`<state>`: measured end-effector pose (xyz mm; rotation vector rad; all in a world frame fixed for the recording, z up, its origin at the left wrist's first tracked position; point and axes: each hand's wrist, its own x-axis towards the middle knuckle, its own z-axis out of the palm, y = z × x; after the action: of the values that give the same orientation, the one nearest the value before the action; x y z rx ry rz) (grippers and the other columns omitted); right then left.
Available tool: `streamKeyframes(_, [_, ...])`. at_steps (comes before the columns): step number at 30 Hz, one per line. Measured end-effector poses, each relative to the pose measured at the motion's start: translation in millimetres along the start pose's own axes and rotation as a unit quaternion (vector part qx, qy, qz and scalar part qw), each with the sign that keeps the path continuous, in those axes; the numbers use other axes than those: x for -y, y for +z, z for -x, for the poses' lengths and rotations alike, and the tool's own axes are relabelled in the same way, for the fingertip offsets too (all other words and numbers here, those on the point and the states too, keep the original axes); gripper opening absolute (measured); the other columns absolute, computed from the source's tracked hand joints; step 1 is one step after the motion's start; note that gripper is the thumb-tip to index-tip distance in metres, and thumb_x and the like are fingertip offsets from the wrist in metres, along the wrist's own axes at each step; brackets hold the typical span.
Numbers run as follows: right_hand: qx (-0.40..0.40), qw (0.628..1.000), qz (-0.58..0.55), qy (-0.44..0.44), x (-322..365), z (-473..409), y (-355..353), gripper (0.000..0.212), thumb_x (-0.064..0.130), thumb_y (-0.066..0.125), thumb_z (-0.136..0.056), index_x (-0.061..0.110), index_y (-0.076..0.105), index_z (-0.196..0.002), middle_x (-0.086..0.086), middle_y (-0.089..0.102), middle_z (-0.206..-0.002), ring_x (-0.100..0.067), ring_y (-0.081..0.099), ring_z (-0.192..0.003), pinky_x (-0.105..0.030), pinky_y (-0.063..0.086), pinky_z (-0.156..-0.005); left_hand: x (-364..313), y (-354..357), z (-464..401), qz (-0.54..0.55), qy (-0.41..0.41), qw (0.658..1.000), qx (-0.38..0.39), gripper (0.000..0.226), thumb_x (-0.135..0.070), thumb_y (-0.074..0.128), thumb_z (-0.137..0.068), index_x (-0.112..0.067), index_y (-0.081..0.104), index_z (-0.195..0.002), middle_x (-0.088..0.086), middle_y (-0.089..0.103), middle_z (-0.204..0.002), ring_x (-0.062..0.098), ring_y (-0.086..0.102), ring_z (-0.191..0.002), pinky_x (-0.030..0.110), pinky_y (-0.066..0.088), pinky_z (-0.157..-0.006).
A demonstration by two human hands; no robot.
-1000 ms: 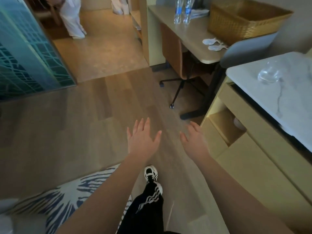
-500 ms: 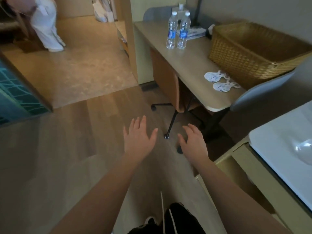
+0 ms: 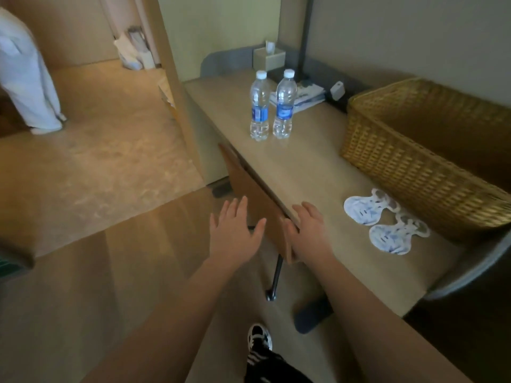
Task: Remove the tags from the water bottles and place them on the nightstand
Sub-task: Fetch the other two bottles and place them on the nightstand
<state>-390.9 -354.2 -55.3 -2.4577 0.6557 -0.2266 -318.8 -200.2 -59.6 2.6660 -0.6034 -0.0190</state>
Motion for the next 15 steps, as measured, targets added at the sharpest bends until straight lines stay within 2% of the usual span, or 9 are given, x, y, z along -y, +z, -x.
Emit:
streamKeyframes(4, [-0.018, 1.0, -0.002, 0.018, 13.3, -91.1, -0.7, 0.047, 0.032, 0.049, -0.095, 0.016, 0.045, -0.139, -0.007, 0.034, -0.151, -0.023, 0.027, -0.14, -0.032, 0.02, -0.113, -8.7, -9.0, -102.1, 0.019, 0.016, 1.0, -0.003, 0.071, -0.058, 0.035, -0.095, -0.019, 0.021, -0.153, 0.005, 0.026, -0.159, 0.022, 0.016, -0.148, 0.05, 0.011, -0.119])
streamKeyframes(11, [-0.036, 0.998, -0.02, 0.055, 30.3, -196.5, 2.1, 0.048, 0.03, 0.052, -0.094, 0.015, 0.045, -0.139, -0.007, 0.033, -0.152, -0.024, 0.029, -0.139, -0.034, 0.026, -0.111, -3.8, -18.5, -228.8, 0.088, 0.025, 0.996, 0.005, 0.068, -0.051, 0.043, -0.096, -0.018, 0.022, -0.152, 0.006, 0.026, -0.158, 0.023, 0.016, -0.147, 0.05, 0.013, -0.119])
streamKeyframes(15, [-0.078, 0.993, -0.036, 0.084, 39.0, -248.3, 4.1, 0.047, 0.028, 0.054, -0.093, 0.015, 0.047, -0.138, -0.007, 0.036, -0.15, -0.026, 0.035, -0.135, -0.033, 0.03, -0.108, 4.1, -22.3, -297.3, 0.143, 0.049, 0.988, -0.016, 0.072, -0.045, 0.054, -0.093, -0.011, 0.025, -0.15, 0.013, 0.03, -0.154, 0.027, 0.025, -0.143, 0.045, 0.02, -0.117])
